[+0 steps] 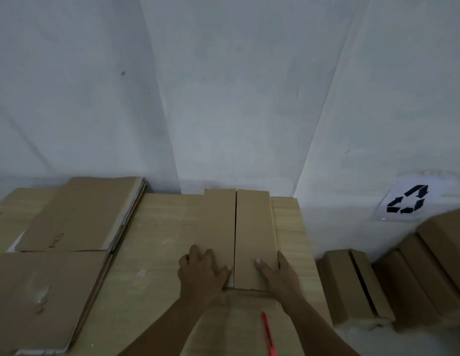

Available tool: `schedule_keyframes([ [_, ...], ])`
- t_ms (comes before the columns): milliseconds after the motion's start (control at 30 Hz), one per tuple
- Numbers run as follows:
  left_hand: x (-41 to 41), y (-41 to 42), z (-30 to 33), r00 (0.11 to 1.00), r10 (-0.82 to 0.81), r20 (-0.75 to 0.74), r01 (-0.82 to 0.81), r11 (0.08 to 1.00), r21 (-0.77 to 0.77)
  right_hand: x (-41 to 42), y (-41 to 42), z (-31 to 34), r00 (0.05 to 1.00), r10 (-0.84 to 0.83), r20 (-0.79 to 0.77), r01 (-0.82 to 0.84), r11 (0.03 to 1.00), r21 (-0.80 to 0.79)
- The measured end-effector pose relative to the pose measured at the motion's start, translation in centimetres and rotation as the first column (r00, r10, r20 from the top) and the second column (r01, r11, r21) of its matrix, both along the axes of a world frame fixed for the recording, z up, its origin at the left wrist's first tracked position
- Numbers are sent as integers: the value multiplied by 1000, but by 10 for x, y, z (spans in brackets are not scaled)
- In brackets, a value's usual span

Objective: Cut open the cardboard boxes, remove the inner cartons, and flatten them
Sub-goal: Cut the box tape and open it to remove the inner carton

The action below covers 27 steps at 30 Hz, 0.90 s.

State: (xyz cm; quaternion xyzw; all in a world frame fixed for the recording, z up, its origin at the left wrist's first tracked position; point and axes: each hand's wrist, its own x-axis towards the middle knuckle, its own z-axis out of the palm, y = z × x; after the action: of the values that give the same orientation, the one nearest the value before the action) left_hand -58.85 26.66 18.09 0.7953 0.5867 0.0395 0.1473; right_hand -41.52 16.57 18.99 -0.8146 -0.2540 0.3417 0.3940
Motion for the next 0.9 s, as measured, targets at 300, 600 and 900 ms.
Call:
schedule_keyframes([
  [300,19,28,8,954,19,298,45,977,-207,11,19,30,991,-111,74,100,986,134],
  [600,20,32,28,744,246,621,126,861,-492,21,40,86,970,-72,234,28,982,185],
  [900,-7,49,44,600,445,665,-41,847,-530,-13,73,90,996,8,-84,12,973,231],
])
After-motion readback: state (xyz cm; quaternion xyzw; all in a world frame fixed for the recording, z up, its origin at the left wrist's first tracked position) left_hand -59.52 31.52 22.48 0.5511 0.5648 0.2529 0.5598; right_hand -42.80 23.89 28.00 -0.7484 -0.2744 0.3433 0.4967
